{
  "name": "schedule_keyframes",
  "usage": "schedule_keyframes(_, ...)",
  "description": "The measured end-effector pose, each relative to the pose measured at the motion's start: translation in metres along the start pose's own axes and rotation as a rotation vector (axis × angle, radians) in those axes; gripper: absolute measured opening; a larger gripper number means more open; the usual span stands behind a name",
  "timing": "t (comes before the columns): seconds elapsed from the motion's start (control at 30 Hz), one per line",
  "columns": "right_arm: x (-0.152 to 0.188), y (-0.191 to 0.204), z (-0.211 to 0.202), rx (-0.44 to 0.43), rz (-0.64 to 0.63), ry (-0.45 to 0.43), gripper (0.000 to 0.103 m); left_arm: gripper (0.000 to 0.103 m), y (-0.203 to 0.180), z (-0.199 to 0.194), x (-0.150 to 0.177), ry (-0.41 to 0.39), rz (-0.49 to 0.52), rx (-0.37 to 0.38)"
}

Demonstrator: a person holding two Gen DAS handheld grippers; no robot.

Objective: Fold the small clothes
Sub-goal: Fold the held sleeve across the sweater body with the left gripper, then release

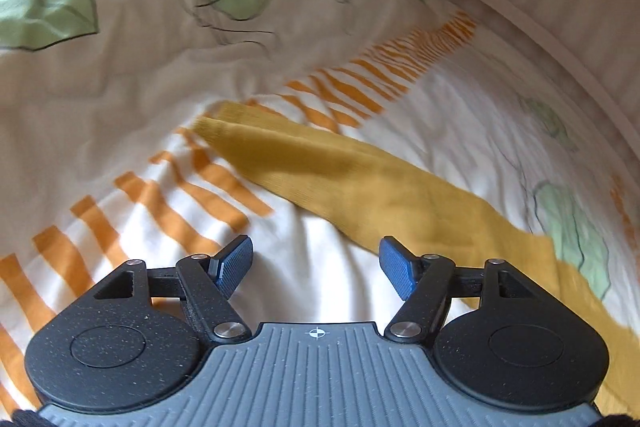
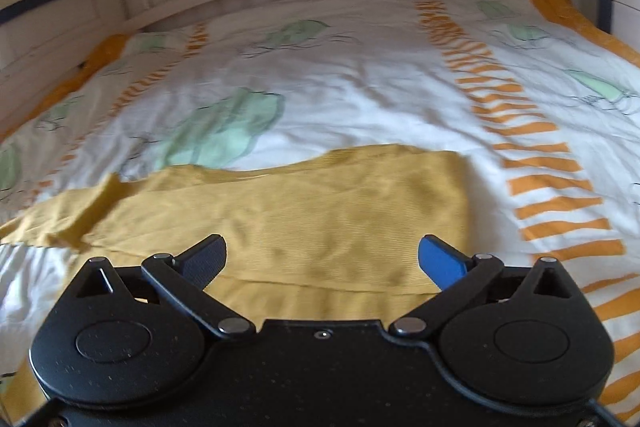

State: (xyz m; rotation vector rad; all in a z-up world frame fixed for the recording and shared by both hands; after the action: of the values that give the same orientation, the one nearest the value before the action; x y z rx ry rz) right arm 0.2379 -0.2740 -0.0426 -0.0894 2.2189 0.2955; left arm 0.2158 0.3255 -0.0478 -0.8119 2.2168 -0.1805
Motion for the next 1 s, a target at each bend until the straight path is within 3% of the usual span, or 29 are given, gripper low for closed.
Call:
schedule_keyframes(0.2,0.008,0.038,0.009,-0.103,-0.008,0.047,0.102,0.069,0.024,0.02,-0.025,-0.025,-0.066,0.02)
schedule_keyframes(0.6,0.025,0.061,0.023,-0.135,-0.032,0.122,0.102,0.065,0.036,0.053,-0.047,-0.053,-0.153,0.082)
schedule_keyframes(0.63,0.026,0.059,0.023,-0.135,-0.028,0.124,0.102,0.063,0.037,0.055,-0.048,-0.053,-0.161,0.082)
schedule_keyframes(0.67,0.027,0.058,0.023,-0.135,-0.023,0.127,0.102,0.05,0.037,0.056,-0.049,-0.055,-0.166,0.074)
schedule_keyframes(0.7,0.028,0.057,0.022,-0.134,-0.02,0.128,0.102,0.022,0.036,0.057,-0.051,-0.057,-0.168,0.057)
schedule_keyframes(0.73,0.028,0.055,0.022,-0.132,-0.016,0.127,0.102,0.006,0.035,0.058,-0.052,-0.051,-0.168,0.043)
schedule_keyframes(0.83,0.03,0.05,0.019,-0.135,-0.002,0.124,0.102,0.003,0.023,0.047,-0.055,-0.069,-0.148,0.065)
schedule_keyframes(1.0,0.032,0.038,0.014,-0.139,-0.004,0.119,0.102,0.003,-0.035,-0.001,-0.061,-0.124,-0.005,0.124)
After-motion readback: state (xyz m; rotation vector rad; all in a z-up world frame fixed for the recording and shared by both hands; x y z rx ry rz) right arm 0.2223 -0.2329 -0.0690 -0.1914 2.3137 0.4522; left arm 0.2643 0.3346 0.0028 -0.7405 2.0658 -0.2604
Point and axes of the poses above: each gripper's, at about its wrist camera, not at the fingertips, and z roughly the way its jaws point, y to its left, x to its underside, the point moved 1 cm from there along z, roughly the way its jaws point, and after that the axes turned 3 degrees about -z, right-handed, at the moved point
